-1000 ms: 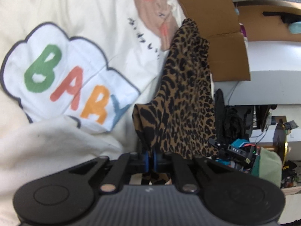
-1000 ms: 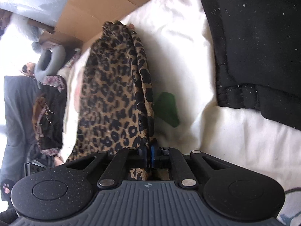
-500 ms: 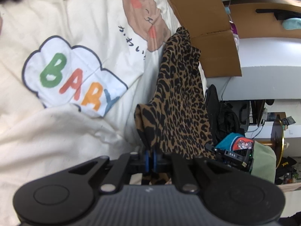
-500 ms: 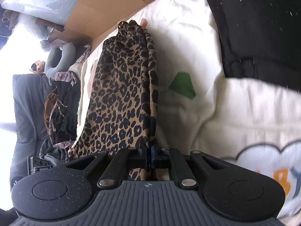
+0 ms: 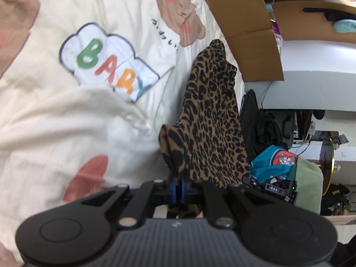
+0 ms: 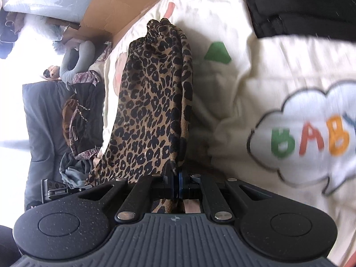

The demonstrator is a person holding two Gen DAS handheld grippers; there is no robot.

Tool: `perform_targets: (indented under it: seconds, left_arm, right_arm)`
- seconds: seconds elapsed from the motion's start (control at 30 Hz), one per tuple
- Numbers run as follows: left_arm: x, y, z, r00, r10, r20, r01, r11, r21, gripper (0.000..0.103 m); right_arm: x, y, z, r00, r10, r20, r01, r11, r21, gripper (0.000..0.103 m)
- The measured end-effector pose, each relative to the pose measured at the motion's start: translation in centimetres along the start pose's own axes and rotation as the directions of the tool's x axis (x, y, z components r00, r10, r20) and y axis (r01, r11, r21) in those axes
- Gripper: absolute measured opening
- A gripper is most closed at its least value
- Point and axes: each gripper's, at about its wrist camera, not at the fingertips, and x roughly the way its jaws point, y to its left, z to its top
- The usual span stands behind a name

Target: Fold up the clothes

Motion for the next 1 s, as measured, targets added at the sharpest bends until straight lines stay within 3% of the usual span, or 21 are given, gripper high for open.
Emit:
perform_targets:
  seconds: [0.23,0.43,0.67,1.0]
  left_arm:
    - [-0.8,0.5,-1.8,1.000,0.004,-0.017,-0.005,1.000,-0.026,0.004]
    - [0.0,1.4,-1.9,1.000,0.007,0.020,-0.007,0.999,-0.037,0.004]
    - [0.0,0.8,-0.4,0.997,-0.030,0.072,0.032,0.999,-0.033,0.004]
    - [-0.4,-2.4,2.9,0.988,-0.069,0.138,0.062,0.997,0.051,0.004]
  right_arm:
    - [-1.0,0.2,-2.3,0.999,0.009,-0.032,-0.009,1.000,-0.010,0.002]
    - [-0.4,-0.8,-2.4,1.000,-0.006,-0.005,0.006,1.000,0.011,0.002]
    - [0.1,-0.5,-1.2,0.999,0.011,0.031,-0.011,1.000,0.003,0.002]
    - [-0.6,1.3,1.3,0.993,0.052,0.103,-0.048,0.998,-0.047,0.002]
